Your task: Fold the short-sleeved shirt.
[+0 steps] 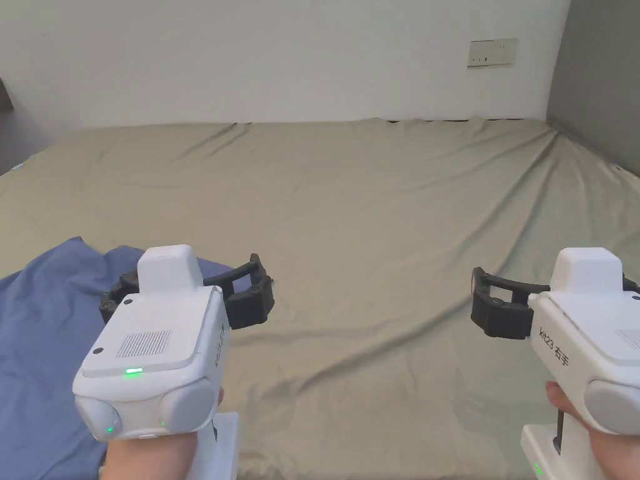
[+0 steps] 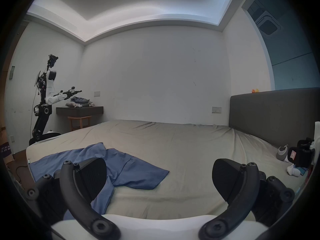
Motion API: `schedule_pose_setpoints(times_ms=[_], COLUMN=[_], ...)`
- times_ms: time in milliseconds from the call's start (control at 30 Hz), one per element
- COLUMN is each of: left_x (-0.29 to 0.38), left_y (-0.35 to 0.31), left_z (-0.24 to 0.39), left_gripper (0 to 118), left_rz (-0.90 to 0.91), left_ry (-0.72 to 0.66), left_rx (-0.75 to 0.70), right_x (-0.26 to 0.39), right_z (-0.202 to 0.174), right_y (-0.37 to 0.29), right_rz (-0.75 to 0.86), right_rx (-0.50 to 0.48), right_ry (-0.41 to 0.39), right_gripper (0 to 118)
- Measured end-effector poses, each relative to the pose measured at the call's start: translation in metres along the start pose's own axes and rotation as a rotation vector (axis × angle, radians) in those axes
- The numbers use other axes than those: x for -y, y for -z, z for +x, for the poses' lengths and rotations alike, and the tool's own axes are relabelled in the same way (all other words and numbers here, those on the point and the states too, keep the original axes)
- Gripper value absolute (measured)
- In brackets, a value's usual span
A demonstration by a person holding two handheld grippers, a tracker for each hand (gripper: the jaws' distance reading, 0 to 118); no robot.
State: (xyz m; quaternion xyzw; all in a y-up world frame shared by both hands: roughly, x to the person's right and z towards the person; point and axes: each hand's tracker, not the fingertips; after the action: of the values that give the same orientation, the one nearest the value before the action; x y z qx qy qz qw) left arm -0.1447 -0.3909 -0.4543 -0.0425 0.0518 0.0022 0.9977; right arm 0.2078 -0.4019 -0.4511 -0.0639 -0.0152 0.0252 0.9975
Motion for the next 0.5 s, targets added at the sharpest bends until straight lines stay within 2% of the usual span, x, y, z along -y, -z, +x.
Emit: schedule_pose_setpoints(times_ms=[133, 167, 200, 233, 267, 300, 333, 367, 400, 433, 467, 500], left_x=[0.001, 0.0, -0.002, 0.0, 0.005, 0.015, 0.036, 0.066, 0.087, 0.111, 0.122, 0.124], left_y=[0.001, 0.002, 0.003, 0.003, 0.005, 0.006, 0.004, 0.0, -0.002, -0.002, -0.002, -0.003], left_z=[0.003, 0.005, 0.011, 0.02, 0.032, 0.044, 0.055, 0.061, 0.063, 0.06, 0.059, 0.061], left_gripper=[118, 118, 118, 118, 118, 118, 118, 118, 118, 118, 118, 118], left_rz=[-0.016, -0.025, -0.037, -0.022, -0.022, -0.036, 0.009, 0.085, 0.131, 0.2, 0.194, 0.118], left_ry=[0.023, 0.068, 0.157, 0.278, 0.459, 0.702, 0.982, 1.313, 1.556, 1.773, 1.86, 1.847], left_rx=[-0.013, -0.032, -0.06, -0.084, -0.097, -0.09, -0.086, -0.092, -0.116, -0.169, -0.165, -0.101], right_x=[0.001, 0.002, 0.004, 0.002, 0.003, 0.006, 0.014, 0.03, 0.05, 0.077, 0.103, 0.12], right_z=[0.0, -0.002, -0.006, -0.014, -0.026, -0.037, -0.054, -0.081, -0.088, -0.092, -0.093, -0.092], right_y=[0.002, 0.002, 0.003, 0.001, 0.0, -0.001, -0.003, -0.008, -0.008, -0.012, -0.014, -0.015], right_rz=[-0.032, -0.04, -0.078, -0.032, -0.008, -0.002, 0.043, 0.178, 0.162, 0.203, 0.259, 0.267], right_rx=[0.006, 0.005, 0.011, 0.026, 0.033, 0.036, 0.048, 0.006, 0.0, 0.003, -0.006, -0.019], right_ry=[0.009, -0.009, -0.045, -0.173, -0.325, -0.476, -0.724, -1.149, -1.34, -1.62, -1.857, -1.988], right_gripper=[118, 118, 118, 118, 118, 118, 118, 118, 118, 118, 118, 118])
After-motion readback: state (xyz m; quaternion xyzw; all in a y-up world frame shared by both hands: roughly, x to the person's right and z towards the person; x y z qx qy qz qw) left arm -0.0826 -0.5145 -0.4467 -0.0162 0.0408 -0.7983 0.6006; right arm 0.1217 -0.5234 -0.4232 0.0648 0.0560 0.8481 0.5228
